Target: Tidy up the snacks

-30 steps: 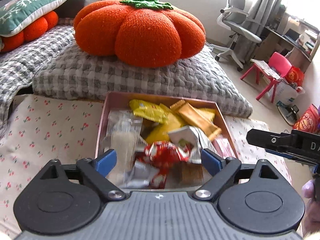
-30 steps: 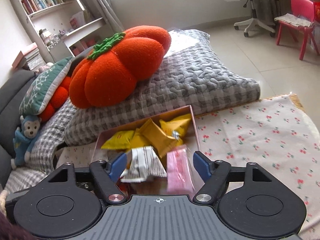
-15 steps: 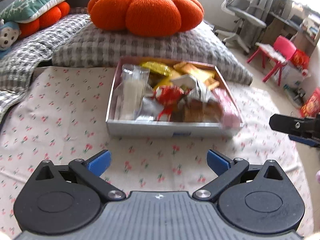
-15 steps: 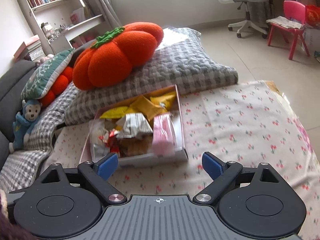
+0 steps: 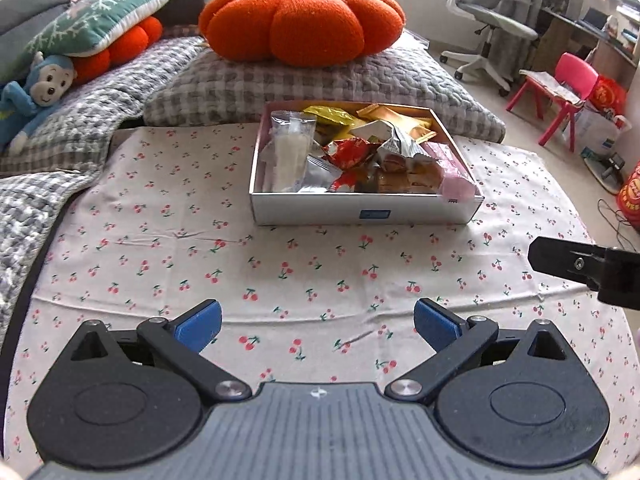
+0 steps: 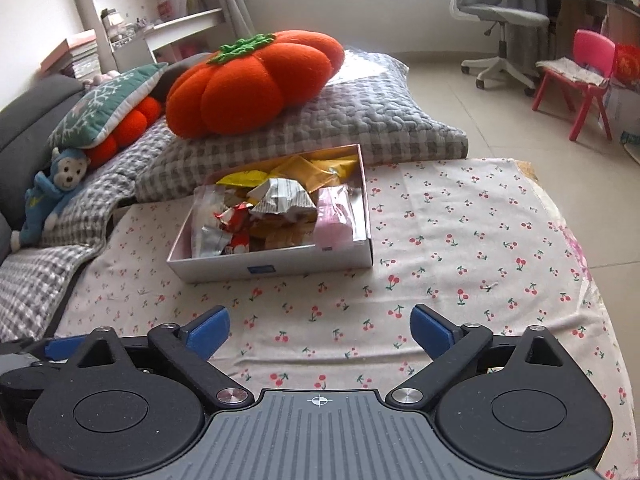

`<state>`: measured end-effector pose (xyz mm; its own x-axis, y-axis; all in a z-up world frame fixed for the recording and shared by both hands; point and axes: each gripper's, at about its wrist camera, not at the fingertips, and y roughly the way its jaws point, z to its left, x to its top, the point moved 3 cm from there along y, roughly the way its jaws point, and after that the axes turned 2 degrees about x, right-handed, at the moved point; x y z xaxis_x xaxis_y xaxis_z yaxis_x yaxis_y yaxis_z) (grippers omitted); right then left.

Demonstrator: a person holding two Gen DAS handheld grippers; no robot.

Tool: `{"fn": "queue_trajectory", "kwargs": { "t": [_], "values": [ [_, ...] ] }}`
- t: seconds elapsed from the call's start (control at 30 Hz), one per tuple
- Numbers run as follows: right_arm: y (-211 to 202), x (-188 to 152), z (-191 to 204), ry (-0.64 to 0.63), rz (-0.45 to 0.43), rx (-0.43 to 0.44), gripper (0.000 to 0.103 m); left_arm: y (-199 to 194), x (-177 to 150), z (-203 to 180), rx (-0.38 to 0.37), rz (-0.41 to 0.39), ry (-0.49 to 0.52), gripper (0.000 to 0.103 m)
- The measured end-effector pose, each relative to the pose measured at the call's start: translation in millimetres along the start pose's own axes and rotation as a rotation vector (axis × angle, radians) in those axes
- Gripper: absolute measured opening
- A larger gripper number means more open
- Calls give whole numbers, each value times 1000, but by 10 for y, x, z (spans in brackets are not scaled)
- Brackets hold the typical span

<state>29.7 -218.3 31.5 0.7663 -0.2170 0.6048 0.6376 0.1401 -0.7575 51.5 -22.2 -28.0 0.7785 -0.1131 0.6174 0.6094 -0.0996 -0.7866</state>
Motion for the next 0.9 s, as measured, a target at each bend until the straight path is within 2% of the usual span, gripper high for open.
{"fn": "queue_trajectory", "kwargs": {
  "t": [0.17,0.5,0.9],
  "values": [
    [59,-114,46,-28,31,-29,100,-2,-101,2,37,13,3,103],
    [111,-168,109,-62,30,-50,100,-48,-112,58,85,-6,-20,103],
    [113,-147,173,-52,37,-29,100,-49,-78,83,96,-6,-49,103]
  ]
}}
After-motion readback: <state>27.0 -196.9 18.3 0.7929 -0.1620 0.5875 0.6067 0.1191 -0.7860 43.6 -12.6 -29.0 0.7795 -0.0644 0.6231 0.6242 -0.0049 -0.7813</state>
